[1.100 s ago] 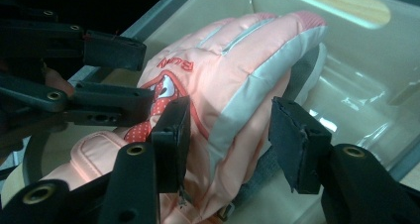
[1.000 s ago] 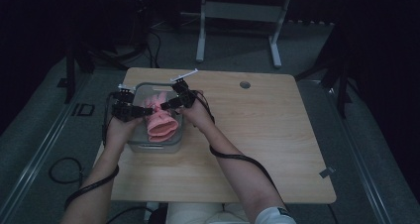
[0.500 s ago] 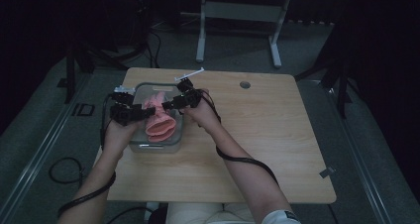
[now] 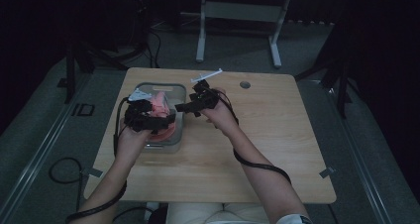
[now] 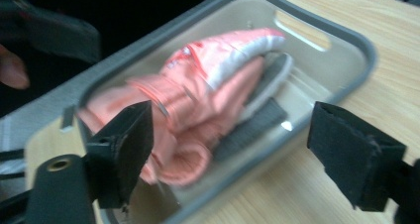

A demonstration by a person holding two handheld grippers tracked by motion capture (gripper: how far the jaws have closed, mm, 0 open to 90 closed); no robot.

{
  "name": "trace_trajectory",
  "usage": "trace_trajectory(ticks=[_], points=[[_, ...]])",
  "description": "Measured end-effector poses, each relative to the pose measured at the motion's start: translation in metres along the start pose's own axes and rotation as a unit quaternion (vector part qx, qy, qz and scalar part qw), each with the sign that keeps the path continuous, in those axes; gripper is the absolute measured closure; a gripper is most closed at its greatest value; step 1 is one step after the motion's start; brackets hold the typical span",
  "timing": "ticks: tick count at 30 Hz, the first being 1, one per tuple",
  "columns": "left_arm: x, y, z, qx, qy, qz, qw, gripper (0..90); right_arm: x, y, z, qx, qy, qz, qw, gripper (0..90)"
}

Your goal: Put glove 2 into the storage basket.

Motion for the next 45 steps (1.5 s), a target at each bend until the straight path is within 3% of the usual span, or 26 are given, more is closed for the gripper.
trace_trajectory(ticks=[1,4,8,10,16,17,22,23,31,32,34,36,45], points=[[-0.005,-0.001,-0.001,0.002,0.009,-0.004,1.0,1.1,-0.002,0.003,0.005,-0.001,0.002,0.005,1.0,15.6],[-0.012,-0.002,-0.004,0.006,0.006,-0.02,0.9998,1.0,-0.004,0.005,0.008,0.0,0.006,0.007,1.0,15.3],[-0.035,-0.002,-0.012,0.01,0.029,-0.04,0.9987,0.5,-0.017,0.019,0.022,0.0,0.015,0.01,0.9998,15.3],[-0.052,-0.002,-0.016,0.015,0.035,-0.063,0.9973,0.5,-0.019,0.023,0.024,0.0,0.016,0.01,0.9998,15.3],[-0.073,-0.002,-0.022,0.019,0.053,-0.084,0.9949,0.5,-0.03,0.04,0.028,0.007,0.026,0.008,0.9996,15.3],[-0.085,-0.003,-0.024,0.017,0.061,-0.097,0.9933,0.5,-0.034,0.047,0.03,0.008,0.027,0.008,0.9996,15.3],[-0.093,-0.003,-0.025,0.011,0.064,-0.106,0.9922,0.5,-0.04,0.055,0.032,0.006,0.033,0.008,0.9994,15.4],[-0.104,0.002,-0.029,0.004,0.079,-0.108,0.991,0.5,-0.043,0.06,0.033,0.003,0.034,0.006,0.9994,15.4],[-0.123,0.019,-0.045,0.02,0.097,-0.127,0.9869,0.5,-0.05,0.079,0.031,0.003,0.04,0.017,0.9991,15.4],[-0.129,0.023,-0.049,0.024,0.094,-0.141,0.9852,0.5,-0.052,0.084,0.03,0.004,0.041,0.016,0.999,15.4],[-0.129,0.023,-0.049,0.024,0.094,-0.141,0.9852,0.5,-0.054,0.086,0.03,0.004,0.043,0.017,0.9989,15.4],[-0.138,0.032,-0.055,0.03,0.107,-0.147,0.9829,0.5,-0.057,0.094,0.028,0.007,0.043,0.021,0.9988,15.4],[-0.15,0.053,-0.069,0.043,0.107,-0.165,0.9796,0.5,-0.067,0.116,0.026,0.006,0.05,0.024,0.9985,15.4]])
Point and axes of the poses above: each handheld gripper's, and its own axes: z roughly backward along the jaws, y roughly out of its underside, x roughly to its left, the point moved 6 cm from there along -z, roughly forward along the jaws, and after that the axes turned 11 degrees about -z, right-handed, at the moved point
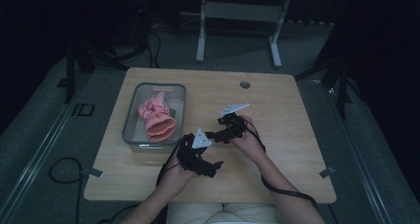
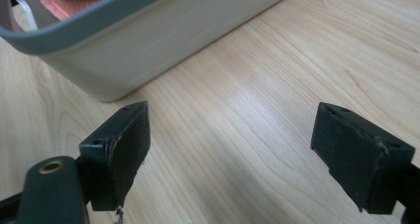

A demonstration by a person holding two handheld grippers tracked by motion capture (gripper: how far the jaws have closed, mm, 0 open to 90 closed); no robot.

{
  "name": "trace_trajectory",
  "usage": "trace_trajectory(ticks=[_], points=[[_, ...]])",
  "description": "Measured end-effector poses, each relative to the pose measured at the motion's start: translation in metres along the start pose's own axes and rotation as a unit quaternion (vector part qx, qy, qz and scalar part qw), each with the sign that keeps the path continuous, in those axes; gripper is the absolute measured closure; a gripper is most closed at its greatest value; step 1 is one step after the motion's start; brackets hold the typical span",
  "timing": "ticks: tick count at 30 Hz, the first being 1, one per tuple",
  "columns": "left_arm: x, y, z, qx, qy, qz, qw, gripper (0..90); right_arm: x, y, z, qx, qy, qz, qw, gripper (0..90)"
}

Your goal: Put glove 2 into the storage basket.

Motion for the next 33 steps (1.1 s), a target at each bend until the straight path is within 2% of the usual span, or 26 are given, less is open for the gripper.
trace_trajectory(ticks=[6,9,10,13,14,20,26,28,33], points=[[-0.004,0.011,-0.008,-0.005,0.003,0.003,1.0,0.5,-0.005,0.01,0.0,-0.003,-0.001,0.0,1.0,15.4],[-0.006,0.019,-0.015,0.002,0.007,0.001,1.0,0.5,-0.007,0.017,0.0,-0.002,-0.002,-0.004,1.0,15.4],[-0.007,0.025,-0.019,0.006,0.006,0.002,1.0,0.5,-0.009,0.02,-0.001,-0.003,0.005,-0.001,1.0,15.4],[-0.008,0.027,-0.021,0.008,0.008,0.002,0.9999,0.5,-0.01,0.022,-0.001,-0.003,0.005,0.001,1.0,15.4],[-0.009,0.035,-0.026,0.009,0.002,0.004,1.0,0.5,-0.013,0.028,-0.001,-0.005,0.007,0.0,1.0,15.3],[-0.01,0.046,-0.03,0.026,-0.018,0.002,0.9995,0.5,-0.021,0.039,0.001,-0.015,0.018,0.003,0.9997,14.3],[-0.009,0.051,-0.03,0.03,-0.025,0.002,0.9992,0.5,-0.026,0.045,0.006,-0.034,0.025,0.007,0.9991,14.2],[-0.009,0.053,-0.029,0.034,-0.027,0.002,0.9991,0.5,-0.031,0.048,0.009,-0.039,0.035,0.008,0.9986,14.1],[-0.009,0.056,-0.026,0.038,-0.036,-0.008,0.9986,0.5,-0.038,0.055,0.013,-0.038,0.037,0.0,0.9986,14.1]])
Point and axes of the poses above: each handheld gripper's, and its own axes: z roughly backward along the jaws, y roughly out of its underside, x roughly to its left, the point moved 6 cm from there along -z, roughly forward along the jaws, and after that the axes turned 11 degrees about -z, right-handed, at the moved point
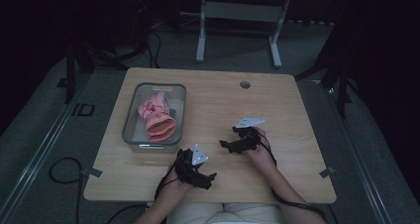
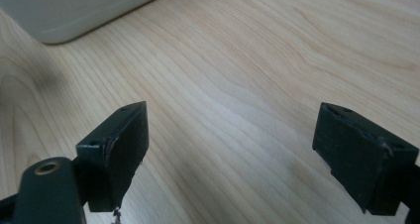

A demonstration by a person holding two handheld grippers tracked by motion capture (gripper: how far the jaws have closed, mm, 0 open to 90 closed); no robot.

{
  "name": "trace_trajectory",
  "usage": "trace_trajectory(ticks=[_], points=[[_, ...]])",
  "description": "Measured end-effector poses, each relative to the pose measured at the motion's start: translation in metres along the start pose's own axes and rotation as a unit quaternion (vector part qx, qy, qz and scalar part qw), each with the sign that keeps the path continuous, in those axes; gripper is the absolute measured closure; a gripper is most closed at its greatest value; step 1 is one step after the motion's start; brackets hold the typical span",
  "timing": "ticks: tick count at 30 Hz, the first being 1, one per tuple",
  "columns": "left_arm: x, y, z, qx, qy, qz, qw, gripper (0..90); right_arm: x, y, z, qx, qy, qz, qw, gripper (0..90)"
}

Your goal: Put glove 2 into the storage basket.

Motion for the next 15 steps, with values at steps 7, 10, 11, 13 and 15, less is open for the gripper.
trace_trajectory(ticks=[7,10,11,13,15], points=[[-0.0007,0.0056,-0.0023,0.012,-0.004,-0.005,0.9999,0.5,-0.0045,0.0035,0.0043,-0.004,0.008,0.006,0.9999,14.1],[0.0002,0.0056,-0.0008,0.007,-0.006,-0.001,1.0,0.5,-0.0074,0.0053,0.0044,-0.003,0.011,0.001,0.9999,14.1],[0.0016,0.0066,-0.0001,0.003,-0.003,0.005,1.0,0.5,-0.0093,0.0067,0.0043,-0.003,0.014,-0.001,0.9999,14.2],[0.0019,0.0082,-0.0008,0.005,0.001,0.01,0.9999,0.5,-0.0101,0.0074,0.0042,0.0,0.014,0.0,0.9999,14.5],[0.0019,0.0088,-0.0011,0.006,0.002,0.009,0.9999,0.5,-0.0104,0.0074,0.0041,0.0,0.015,0.0,0.9999,14.5]])
Point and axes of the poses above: each handheld gripper's, and its own axes: z roughly backward along the jaws, y roughly out of its underside, x roughly to its left, the point moved 6 cm from there along -z, roughly forward along the jaws, and after that the axes turned 11 degrees about -z, right-handed, at the moved point
